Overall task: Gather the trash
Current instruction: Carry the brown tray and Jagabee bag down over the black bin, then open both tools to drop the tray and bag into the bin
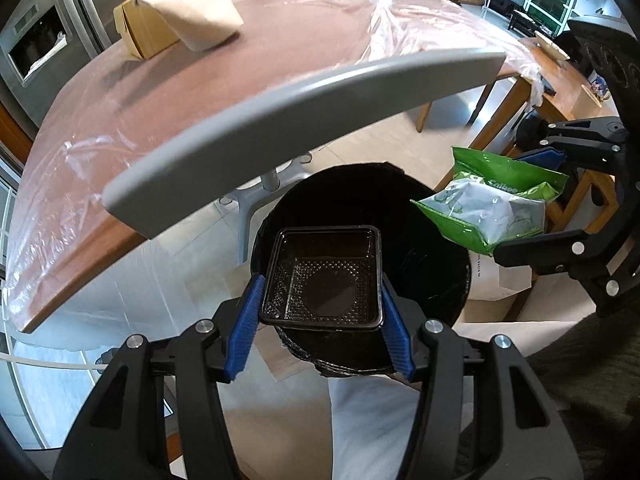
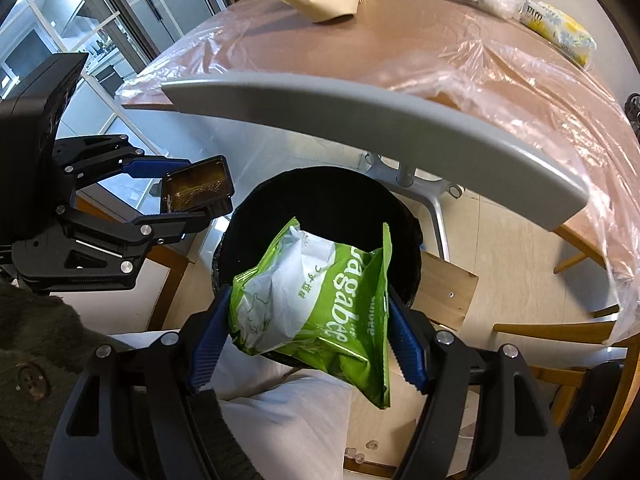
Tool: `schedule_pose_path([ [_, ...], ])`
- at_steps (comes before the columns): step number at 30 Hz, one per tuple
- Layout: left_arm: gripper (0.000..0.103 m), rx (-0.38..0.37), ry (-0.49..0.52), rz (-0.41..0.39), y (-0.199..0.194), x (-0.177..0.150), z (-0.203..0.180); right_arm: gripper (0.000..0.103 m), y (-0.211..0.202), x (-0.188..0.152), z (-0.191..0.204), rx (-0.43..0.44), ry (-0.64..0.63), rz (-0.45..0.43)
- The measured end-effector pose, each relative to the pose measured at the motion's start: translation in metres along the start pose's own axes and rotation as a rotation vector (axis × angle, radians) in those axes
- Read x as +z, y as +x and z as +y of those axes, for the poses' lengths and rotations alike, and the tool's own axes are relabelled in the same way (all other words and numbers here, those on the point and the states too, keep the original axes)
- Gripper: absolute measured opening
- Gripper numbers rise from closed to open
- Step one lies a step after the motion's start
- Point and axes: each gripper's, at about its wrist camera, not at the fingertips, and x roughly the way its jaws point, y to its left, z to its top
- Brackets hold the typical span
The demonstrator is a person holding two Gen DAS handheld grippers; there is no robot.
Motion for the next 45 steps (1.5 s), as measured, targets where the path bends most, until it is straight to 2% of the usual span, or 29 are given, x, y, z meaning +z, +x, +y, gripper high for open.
schedule_pose_path([
  [18, 0.056, 0.019, -0.013, 0.072, 0.042, -0.006, 0.003, 0.071, 0.042, 0.003, 0.002, -0.086, -0.02, 0.034],
  [32, 0.056, 0.035, -0.033, 0.119, 0.067, -0.006, 0.002, 0.071, 0.052, 0.005, -0.001, -0.089, -0.01, 0.044],
  [45, 0.056, 0.039, -0.032, 0.131, 0.079, -0.006, 0.001, 0.071, 0.063, 0.006, -0.006, -0.108, 0.006, 0.06],
])
